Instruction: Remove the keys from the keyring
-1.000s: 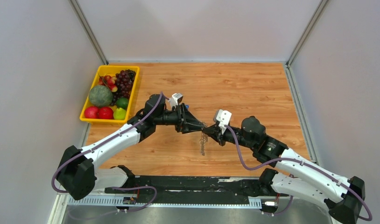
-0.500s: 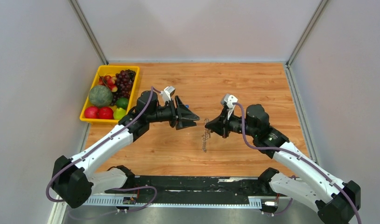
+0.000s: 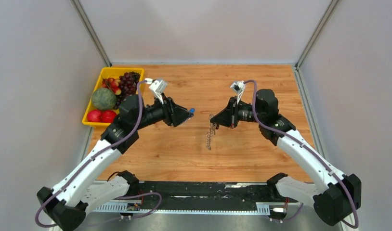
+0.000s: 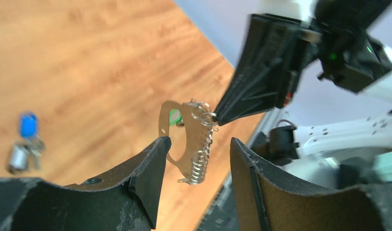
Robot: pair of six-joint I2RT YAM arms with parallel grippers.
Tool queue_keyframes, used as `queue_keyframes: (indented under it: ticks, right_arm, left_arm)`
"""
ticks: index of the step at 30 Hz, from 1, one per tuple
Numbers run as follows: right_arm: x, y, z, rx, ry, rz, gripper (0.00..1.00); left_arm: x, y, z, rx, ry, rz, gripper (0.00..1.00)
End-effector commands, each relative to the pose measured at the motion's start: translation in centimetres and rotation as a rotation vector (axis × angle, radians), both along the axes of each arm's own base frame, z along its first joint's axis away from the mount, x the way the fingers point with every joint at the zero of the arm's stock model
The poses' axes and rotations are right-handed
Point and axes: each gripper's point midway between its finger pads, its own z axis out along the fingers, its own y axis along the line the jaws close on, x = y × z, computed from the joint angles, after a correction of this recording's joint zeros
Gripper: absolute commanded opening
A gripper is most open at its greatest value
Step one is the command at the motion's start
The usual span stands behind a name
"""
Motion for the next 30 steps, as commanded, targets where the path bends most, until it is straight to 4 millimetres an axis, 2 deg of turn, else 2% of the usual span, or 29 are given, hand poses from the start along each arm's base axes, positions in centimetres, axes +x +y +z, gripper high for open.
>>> queue_keyframes:
  ticks: [1, 5, 8, 13, 15, 19, 21, 30]
  right_arm:
    - [-0.8, 1.0, 3.4, 0.089, 0.119, 0.104, 0.0]
    - [-0.2, 1.5, 3.3, 0.079, 0.213, 0.104, 0.0]
    - [0.3, 1.7, 2.8, 0.059, 0.254, 0.091, 0.0]
    - [0.4, 1.7, 3.2, 0.054, 0.248, 0.089, 0.0]
    - [0.3, 1.6, 3.4, 0.05, 0.241, 0.093, 0.0]
    - [0.2, 1.5, 3.1, 0.039, 0.241, 0.095, 0.0]
    - [0.0, 1.5, 3.0, 0.035, 0.236, 0.101, 0.0]
    - [-0.7, 1.2, 2.6, 0.018, 0.207, 0.129, 0.0]
  left_arm:
    - [-0.6, 1.4, 3.8, 0.076, -0.551, -0.057, 0.58]
    - [-0.7, 1.0, 3.3, 0.221, -0.723, -0.136, 0.62]
    - [-1.3, -0.3, 2.3, 0.302, -0.819, -0.24, 0.63]
    - [-1.3, -2.8, -0.9, 0.441, -0.885, -0.396, 0.62]
    - [-1.0, -3.4, -1.6, 0.476, -0.915, -0.428, 0.6]
    - [-0.9, -4.2, -1.5, 0.47, -0.956, -0.447, 0.49]
    - [-1.1, -4.2, -1.5, 0.47, -0.987, -0.462, 0.47]
    - [-2.0, -4.4, -1.3, 0.462, -1.053, -0.524, 0.5]
